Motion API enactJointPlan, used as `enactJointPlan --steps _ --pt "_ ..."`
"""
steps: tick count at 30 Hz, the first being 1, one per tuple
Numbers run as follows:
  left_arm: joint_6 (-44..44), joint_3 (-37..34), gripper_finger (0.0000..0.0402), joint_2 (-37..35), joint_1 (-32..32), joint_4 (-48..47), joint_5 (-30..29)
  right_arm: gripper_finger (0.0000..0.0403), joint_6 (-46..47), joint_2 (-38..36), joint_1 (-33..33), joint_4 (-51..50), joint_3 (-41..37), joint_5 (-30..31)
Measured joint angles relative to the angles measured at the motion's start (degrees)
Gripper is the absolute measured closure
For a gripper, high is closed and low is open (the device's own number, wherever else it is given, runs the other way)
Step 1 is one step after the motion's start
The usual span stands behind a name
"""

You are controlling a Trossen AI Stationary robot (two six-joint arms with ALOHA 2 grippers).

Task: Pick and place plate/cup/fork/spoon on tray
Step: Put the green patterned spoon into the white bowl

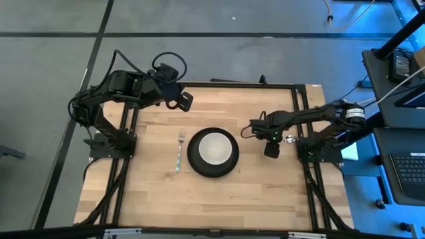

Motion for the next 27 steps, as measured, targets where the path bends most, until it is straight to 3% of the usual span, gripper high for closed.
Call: enactJointPlan --steps 9,27 --pt "0.0 0.0 0.0388 0.0 0.0 0.0 0.0 0.0249 0.1 5.61 0.0 -0.02 0.09 0.0" --pt "0.01 0.0 0.0388 0.0 0.0 -0.04 0.0 0.0254 -0.09 5.3 0.02 3.04 0.63 0.02"
